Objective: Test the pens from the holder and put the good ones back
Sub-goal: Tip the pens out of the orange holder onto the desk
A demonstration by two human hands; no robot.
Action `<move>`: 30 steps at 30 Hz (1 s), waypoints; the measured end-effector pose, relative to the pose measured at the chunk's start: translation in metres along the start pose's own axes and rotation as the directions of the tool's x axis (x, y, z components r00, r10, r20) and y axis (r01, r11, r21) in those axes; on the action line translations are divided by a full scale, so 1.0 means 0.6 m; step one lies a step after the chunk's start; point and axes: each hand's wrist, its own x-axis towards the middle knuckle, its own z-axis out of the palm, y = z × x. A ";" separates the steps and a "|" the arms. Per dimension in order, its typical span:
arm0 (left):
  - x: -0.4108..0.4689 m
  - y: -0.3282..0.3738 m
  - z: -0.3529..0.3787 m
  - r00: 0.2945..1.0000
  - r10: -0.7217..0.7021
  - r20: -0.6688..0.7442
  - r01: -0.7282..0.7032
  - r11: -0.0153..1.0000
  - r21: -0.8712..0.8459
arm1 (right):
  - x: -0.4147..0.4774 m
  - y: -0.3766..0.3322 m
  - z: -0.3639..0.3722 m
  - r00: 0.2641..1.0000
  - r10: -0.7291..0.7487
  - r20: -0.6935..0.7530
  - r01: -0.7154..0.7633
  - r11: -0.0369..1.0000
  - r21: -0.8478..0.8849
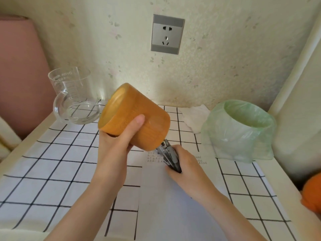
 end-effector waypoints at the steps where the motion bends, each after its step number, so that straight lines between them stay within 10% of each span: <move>1: 0.003 0.004 -0.004 1.000 0.008 -0.025 -0.008 1.000 -0.019 | 0.000 0.001 0.001 1.000 -0.007 -0.001 0.007 1.000 -0.022; 7: 0.004 0.021 -0.011 0.993 0.070 -0.098 -0.078 0.994 -0.081 | 0.002 0.005 0.008 0.993 -0.091 0.076 0.109 0.956 -0.272; 14: -0.004 0.005 -0.002 0.964 -0.236 0.122 0.255 0.950 -0.180 | 0.003 -0.011 -0.005 0.968 0.014 0.249 0.054 0.963 -0.264; 22: 0.000 -0.009 -0.001 0.810 -0.514 0.284 0.579 0.618 -0.532 | -0.006 0.004 0.024 0.957 -0.117 0.264 0.209 0.912 -0.353; 30: -0.005 -0.011 -0.002 0.607 -0.611 0.507 0.782 0.349 -0.516 | 0.003 -0.038 -0.052 0.995 -0.053 0.079 0.010 0.884 0.466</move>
